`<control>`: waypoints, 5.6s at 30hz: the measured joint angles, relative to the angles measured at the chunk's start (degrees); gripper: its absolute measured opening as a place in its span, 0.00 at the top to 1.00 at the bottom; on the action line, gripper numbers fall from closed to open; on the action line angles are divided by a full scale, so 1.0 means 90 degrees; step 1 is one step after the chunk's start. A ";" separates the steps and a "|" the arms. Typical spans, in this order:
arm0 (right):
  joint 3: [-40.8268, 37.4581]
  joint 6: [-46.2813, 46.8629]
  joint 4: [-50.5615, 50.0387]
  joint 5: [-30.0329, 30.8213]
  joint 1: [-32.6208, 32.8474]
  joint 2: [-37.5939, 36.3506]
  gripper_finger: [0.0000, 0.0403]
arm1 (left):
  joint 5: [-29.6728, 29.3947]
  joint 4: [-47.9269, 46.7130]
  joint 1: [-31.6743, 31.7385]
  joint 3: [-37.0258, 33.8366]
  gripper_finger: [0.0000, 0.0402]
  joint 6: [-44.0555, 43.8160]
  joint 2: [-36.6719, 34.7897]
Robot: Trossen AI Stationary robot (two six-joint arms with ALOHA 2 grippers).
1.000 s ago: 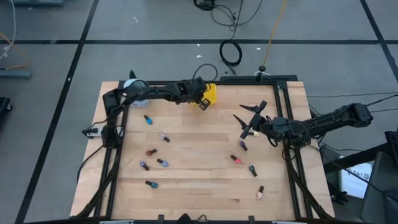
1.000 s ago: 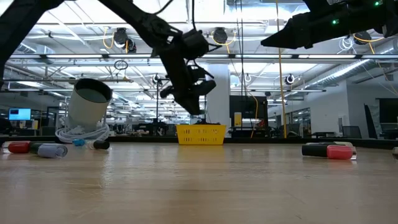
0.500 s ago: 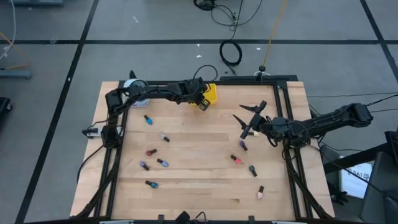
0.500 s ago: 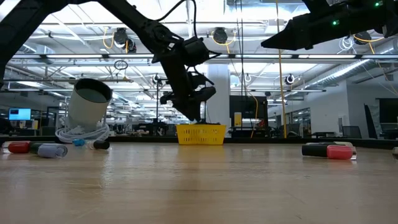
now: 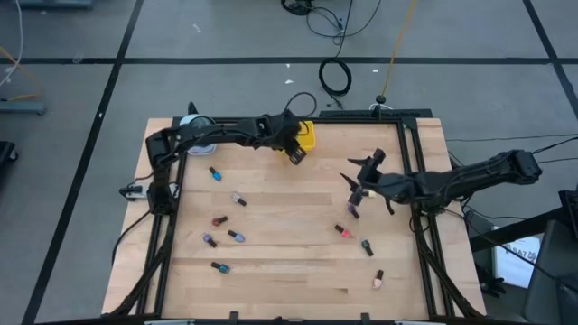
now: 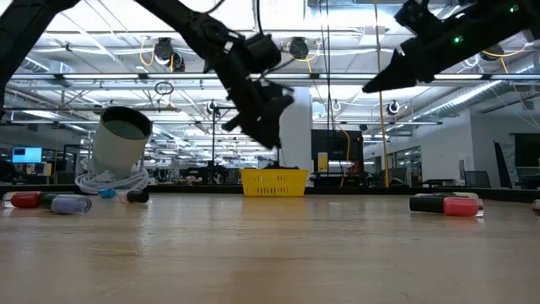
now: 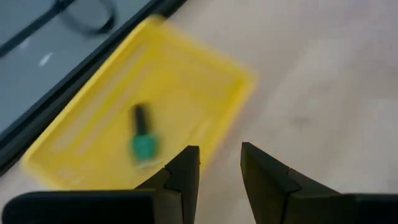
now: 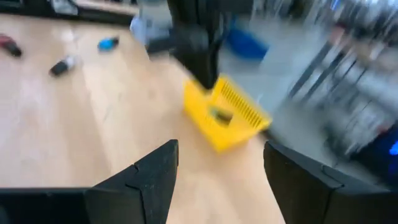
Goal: Pick & Place Nail Polish
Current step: Put the yellow nail polish bottle into the yellow bin
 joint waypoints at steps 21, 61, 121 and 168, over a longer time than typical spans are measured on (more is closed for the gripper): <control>-0.0202 0.3274 -0.4034 -0.2816 -0.0427 0.0000 0.44 | 0.0222 0.4728 -0.1182 -0.2490 0.71 0.1654 -0.1760; -0.0979 0.1268 -0.2058 -0.3651 -0.1376 0.1115 0.89 | 0.0247 0.4230 -0.1171 -0.2550 0.71 0.1604 -0.1864; -0.1125 -0.1112 0.6447 -0.5133 -0.1385 0.1050 0.89 | 0.0969 0.7205 -0.1963 -0.2555 0.13 0.1558 -0.0670; -0.1120 -0.1040 0.6230 -0.5123 -0.1387 0.1042 0.89 | 0.1528 0.8047 -0.1832 -0.1302 0.76 0.2126 0.0737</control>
